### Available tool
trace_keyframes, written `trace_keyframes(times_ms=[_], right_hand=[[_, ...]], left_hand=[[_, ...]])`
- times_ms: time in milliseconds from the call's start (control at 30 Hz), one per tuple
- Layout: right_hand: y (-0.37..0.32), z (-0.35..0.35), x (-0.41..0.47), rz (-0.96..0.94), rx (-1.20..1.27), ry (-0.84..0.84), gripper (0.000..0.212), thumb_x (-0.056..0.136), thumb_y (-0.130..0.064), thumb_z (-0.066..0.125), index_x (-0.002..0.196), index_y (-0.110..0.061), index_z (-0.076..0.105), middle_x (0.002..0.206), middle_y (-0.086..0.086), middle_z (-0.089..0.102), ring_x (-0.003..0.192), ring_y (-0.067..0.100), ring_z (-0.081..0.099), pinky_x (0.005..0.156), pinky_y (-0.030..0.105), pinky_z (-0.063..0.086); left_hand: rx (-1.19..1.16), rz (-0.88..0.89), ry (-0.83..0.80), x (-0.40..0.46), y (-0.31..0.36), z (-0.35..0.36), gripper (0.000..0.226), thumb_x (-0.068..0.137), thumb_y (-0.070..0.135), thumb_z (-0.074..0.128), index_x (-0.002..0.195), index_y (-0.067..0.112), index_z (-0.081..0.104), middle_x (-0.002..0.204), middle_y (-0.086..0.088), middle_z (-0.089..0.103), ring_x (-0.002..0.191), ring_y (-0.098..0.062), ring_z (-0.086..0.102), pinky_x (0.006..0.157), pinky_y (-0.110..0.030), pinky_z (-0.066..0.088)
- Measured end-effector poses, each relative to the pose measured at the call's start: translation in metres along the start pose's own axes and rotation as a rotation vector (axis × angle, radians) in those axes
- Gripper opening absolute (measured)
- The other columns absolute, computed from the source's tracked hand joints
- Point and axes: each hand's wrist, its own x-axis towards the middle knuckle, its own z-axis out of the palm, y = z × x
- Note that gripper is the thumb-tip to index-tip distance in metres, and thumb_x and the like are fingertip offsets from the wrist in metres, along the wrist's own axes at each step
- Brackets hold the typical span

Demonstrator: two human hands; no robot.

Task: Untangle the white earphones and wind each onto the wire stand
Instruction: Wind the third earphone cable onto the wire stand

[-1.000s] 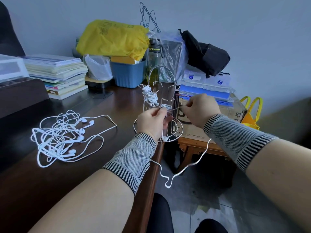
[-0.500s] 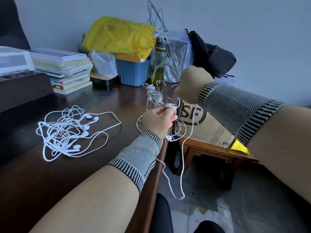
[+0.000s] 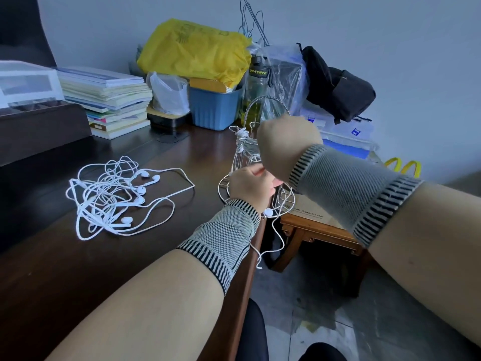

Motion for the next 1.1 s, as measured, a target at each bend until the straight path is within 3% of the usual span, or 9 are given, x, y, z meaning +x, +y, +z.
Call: trace_keyframes(times_ms=[67, 133, 233, 333, 433, 533, 667, 933, 1100], right_hand=[[-0.002, 0.004, -0.009, -0.059, -0.035, 0.057, 0.036, 0.093, -0.010, 0.052, 0.063, -0.008, 0.032, 0.066, 0.005, 0.043, 0.071, 0.028, 0.049, 0.064, 0.037, 0.044], [-0.001, 0.015, -0.018, -0.077, 0.019, 0.086, 0.025, 0.094, -0.015, 0.050, 0.072, -0.008, 0.040, 0.076, 0.005, 0.046, 0.072, 0.027, 0.046, 0.064, 0.035, 0.040], [0.008, 0.037, -0.026, 0.045, 0.250, 0.169, 0.014, 0.095, -0.019, 0.051, 0.093, -0.009, 0.062, 0.087, 0.004, 0.060, 0.077, 0.025, 0.057, 0.068, 0.030, 0.043], [0.020, 0.059, -0.033, 0.163, 0.521, 0.283, 0.016, 0.093, -0.022, 0.057, 0.098, -0.016, 0.071, 0.091, 0.002, 0.071, 0.082, 0.019, 0.063, 0.071, 0.024, 0.045], [0.028, 0.074, -0.032, 0.154, 0.625, 0.244, 0.016, 0.090, -0.018, 0.061, 0.098, -0.022, 0.074, 0.097, -0.001, 0.070, 0.084, 0.014, 0.062, 0.072, 0.021, 0.044], [0.029, 0.083, -0.030, 0.130, 0.676, 0.209, 0.019, 0.091, -0.015, 0.060, 0.102, -0.023, 0.074, 0.099, -0.001, 0.068, 0.087, 0.015, 0.063, 0.078, 0.025, 0.049], [0.030, 0.091, -0.031, 0.072, 0.649, 0.245, 0.020, 0.092, -0.015, 0.059, 0.104, -0.022, 0.074, 0.099, 0.001, 0.067, 0.086, 0.018, 0.063, 0.075, 0.026, 0.047], [0.041, 0.099, -0.036, 0.258, 0.860, 0.267, 0.006, 0.087, -0.019, 0.068, 0.086, -0.024, 0.072, 0.070, -0.021, 0.061, 0.060, -0.006, 0.053, 0.057, 0.002, 0.038], [0.037, 0.088, -0.030, 0.275, 0.798, 0.321, 0.005, 0.089, -0.023, 0.066, 0.088, -0.020, 0.070, 0.075, -0.014, 0.061, 0.064, -0.001, 0.053, 0.059, 0.007, 0.038]], left_hand=[[0.076, 0.003, -0.002, -0.001, 0.002, -0.001, 0.020, 0.089, -0.004, 0.058, 0.072, 0.007, 0.062, 0.047, 0.014, 0.054, 0.041, 0.002, 0.051, 0.050, -0.008, 0.048], [0.108, 0.003, 0.033, -0.002, 0.000, -0.001, 0.016, 0.092, 0.001, 0.055, 0.080, 0.005, 0.063, 0.049, 0.016, 0.049, 0.044, 0.001, 0.041, 0.040, -0.010, 0.038], [-0.009, -0.037, 0.033, 0.000, 0.002, -0.002, 0.012, 0.089, -0.005, 0.061, 0.082, 0.002, 0.069, 0.047, 0.006, 0.059, 0.044, -0.008, 0.050, 0.048, -0.023, 0.042], [-0.055, -0.041, -0.041, 0.002, 0.001, -0.003, 0.026, 0.094, 0.003, 0.061, 0.070, 0.013, 0.064, 0.053, -0.003, 0.063, 0.068, -0.024, 0.058, 0.068, -0.040, 0.053], [-0.004, -0.008, -0.034, 0.005, -0.005, -0.004, 0.038, 0.093, 0.004, 0.060, 0.061, 0.019, 0.074, 0.080, -0.020, 0.072, 0.082, -0.034, 0.066, 0.090, -0.056, 0.054], [-0.036, -0.010, -0.006, 0.005, -0.007, -0.004, 0.050, 0.091, -0.002, 0.053, 0.059, 0.028, 0.076, 0.082, -0.022, 0.069, 0.077, -0.030, 0.063, 0.085, -0.053, 0.057], [-0.100, -0.061, 0.047, 0.004, -0.001, -0.004, 0.026, 0.089, 0.002, 0.049, 0.071, 0.003, 0.069, 0.074, -0.020, 0.064, 0.070, -0.030, 0.058, 0.058, -0.033, 0.051], [-0.068, -0.016, 0.081, 0.010, -0.008, -0.001, 0.043, 0.092, 0.021, 0.059, 0.051, 0.024, 0.068, 0.075, -0.015, 0.070, 0.081, -0.040, 0.072, 0.077, -0.055, 0.057], [-0.061, -0.004, 0.105, 0.012, -0.011, 0.000, 0.028, 0.094, 0.024, 0.057, 0.074, 0.010, 0.071, 0.084, -0.020, 0.073, 0.080, -0.041, 0.072, 0.070, -0.045, 0.058]])
